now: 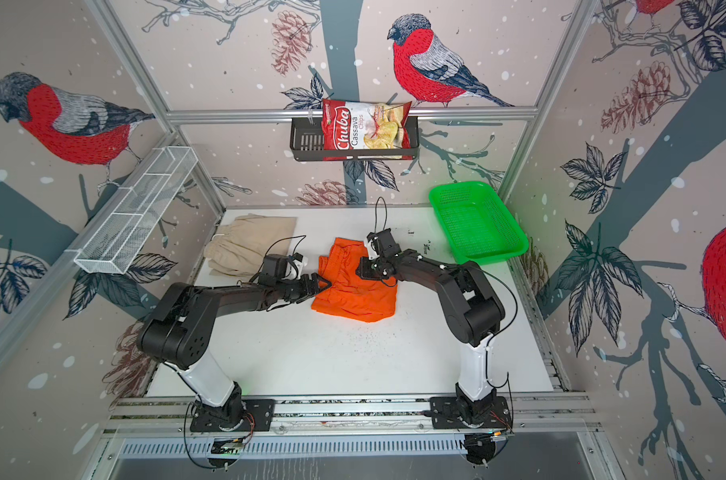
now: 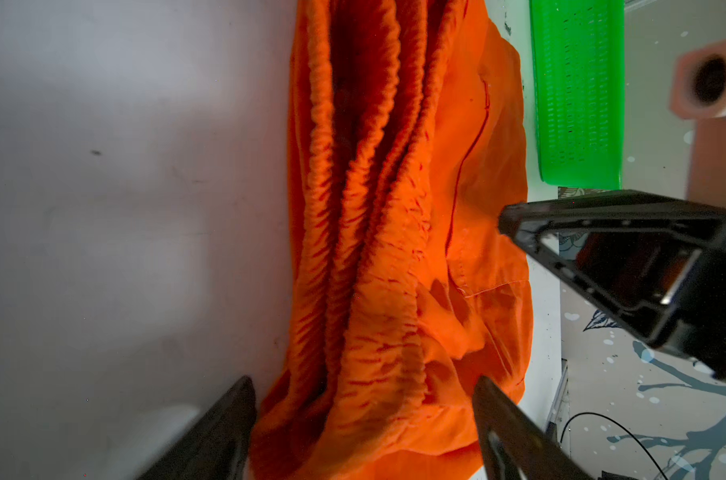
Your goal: Fold and stack the shorts
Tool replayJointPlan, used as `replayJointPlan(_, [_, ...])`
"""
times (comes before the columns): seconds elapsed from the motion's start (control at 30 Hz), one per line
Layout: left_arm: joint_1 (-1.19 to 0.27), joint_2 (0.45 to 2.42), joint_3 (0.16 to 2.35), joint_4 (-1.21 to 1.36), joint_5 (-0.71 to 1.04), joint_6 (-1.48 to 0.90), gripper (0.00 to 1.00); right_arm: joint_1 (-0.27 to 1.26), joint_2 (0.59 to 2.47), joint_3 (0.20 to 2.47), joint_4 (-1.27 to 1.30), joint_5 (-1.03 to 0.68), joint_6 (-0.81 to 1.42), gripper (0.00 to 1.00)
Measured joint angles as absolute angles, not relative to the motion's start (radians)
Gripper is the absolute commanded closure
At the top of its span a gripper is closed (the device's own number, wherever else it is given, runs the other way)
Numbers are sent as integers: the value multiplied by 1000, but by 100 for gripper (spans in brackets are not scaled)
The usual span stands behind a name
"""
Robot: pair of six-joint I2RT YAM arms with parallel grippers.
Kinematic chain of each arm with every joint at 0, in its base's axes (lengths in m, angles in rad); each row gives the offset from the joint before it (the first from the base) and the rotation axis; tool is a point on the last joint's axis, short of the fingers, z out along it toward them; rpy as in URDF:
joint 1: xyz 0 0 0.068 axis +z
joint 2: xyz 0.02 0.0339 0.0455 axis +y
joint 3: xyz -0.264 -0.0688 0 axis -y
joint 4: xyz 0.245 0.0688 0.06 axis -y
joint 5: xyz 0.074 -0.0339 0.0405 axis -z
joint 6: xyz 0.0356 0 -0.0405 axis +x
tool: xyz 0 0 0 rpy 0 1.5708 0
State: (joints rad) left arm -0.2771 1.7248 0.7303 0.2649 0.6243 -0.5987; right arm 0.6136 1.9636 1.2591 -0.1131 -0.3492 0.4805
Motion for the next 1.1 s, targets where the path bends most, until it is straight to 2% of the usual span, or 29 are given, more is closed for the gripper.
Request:
replayJointPlan(0.2, [-277,1754,711,353,651,-606,19,654,2058,1268,-35,-398,542,89])
replayJointPlan(0.47, [-298,1782,701,438,654,-652,27,652,2139,1254,138,-469,605,94])
replayJointPlan(0.57, [-311,1798,712,453,654,-677,38,652,2141,1236,183,-480,610,94])
replayJointPlan(0.63, [-317,1804,715,453,649,-693,55,652,2141,1228,201,-482,629,95])
replayJointPlan(0.7, [-318,1804,715,440,647,-707,65,652,2141,1223,211,-483,630,95])
replayJointPlan(0.83, [-319,1790,720,428,648,-733,96,654,2140,1221,221,-482,634,94])
replayJointPlan(0.87, [-320,1787,725,422,648,-733,100,654,2138,1219,222,-480,634,94])
replayJointPlan(0.93, [-320,1782,745,401,652,-733,100,654,2127,1215,212,-477,635,89])
replayJointPlan(1.1, [-320,1768,834,289,645,-678,100,638,2038,1181,135,-449,634,68])
